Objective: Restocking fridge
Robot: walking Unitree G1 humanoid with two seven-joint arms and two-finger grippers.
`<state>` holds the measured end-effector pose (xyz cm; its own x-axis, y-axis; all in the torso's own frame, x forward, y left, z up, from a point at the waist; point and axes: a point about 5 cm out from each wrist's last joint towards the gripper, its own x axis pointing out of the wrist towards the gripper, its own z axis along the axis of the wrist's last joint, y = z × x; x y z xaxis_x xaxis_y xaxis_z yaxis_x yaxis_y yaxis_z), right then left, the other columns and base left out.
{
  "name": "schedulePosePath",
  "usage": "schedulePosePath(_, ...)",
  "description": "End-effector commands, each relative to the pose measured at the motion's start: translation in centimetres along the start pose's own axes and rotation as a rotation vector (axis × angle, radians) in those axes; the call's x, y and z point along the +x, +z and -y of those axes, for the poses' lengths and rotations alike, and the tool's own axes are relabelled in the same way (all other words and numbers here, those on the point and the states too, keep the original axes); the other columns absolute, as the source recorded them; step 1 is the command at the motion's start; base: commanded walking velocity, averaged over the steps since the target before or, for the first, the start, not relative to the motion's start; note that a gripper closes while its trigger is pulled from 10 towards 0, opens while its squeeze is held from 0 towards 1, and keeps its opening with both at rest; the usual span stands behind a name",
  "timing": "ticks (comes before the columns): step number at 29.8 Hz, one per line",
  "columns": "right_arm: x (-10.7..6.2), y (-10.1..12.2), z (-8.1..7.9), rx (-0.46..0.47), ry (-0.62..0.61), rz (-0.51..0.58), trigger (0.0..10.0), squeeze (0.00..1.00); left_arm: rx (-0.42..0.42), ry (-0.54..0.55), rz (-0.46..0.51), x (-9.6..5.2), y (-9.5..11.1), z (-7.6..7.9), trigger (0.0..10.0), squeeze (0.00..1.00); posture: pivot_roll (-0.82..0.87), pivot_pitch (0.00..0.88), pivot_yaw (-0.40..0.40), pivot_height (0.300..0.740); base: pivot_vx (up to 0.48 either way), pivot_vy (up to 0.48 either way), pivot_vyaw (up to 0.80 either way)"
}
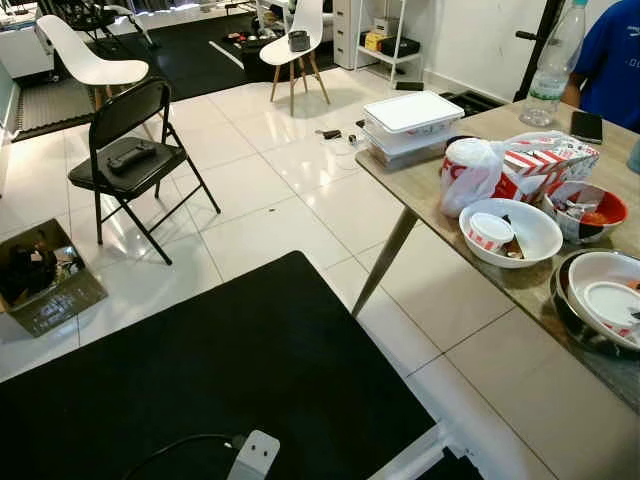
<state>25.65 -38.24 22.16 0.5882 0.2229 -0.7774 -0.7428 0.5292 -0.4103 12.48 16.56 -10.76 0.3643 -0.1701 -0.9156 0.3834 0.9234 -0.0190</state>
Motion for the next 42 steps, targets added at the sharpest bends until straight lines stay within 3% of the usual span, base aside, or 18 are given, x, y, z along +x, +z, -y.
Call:
schedulePosePath(1,-0.6,0.0,0.4,-0.004,-0.001,-0.031,10.0,0.00,-0.022,-0.052,-0.109,-0.2,-2.8,1.4,10.0,0.00,-0.05,0.000,-0.009,0.740,0.000,0.000,0.00)
schedulePosePath(35,0.0,1.2,-0.3,-0.111,0.189,-0.083,10.0,0.00,-0.021,-0.049,-0.112,-0.3,-2.9,1.3,10.0,0.00,-0.05,0.000,-0.011,0.740,0.000,0.000,0.00)
schedulePosePath(42,1.5,1.8,-1.5,-0.162,0.224,-0.063,10.0,0.00,-0.022,-0.053,-0.111,-0.2,-2.9,1.4,10.0,0.00,-0.05,0.000,-0.011,0.740,0.000,0.000,0.00)
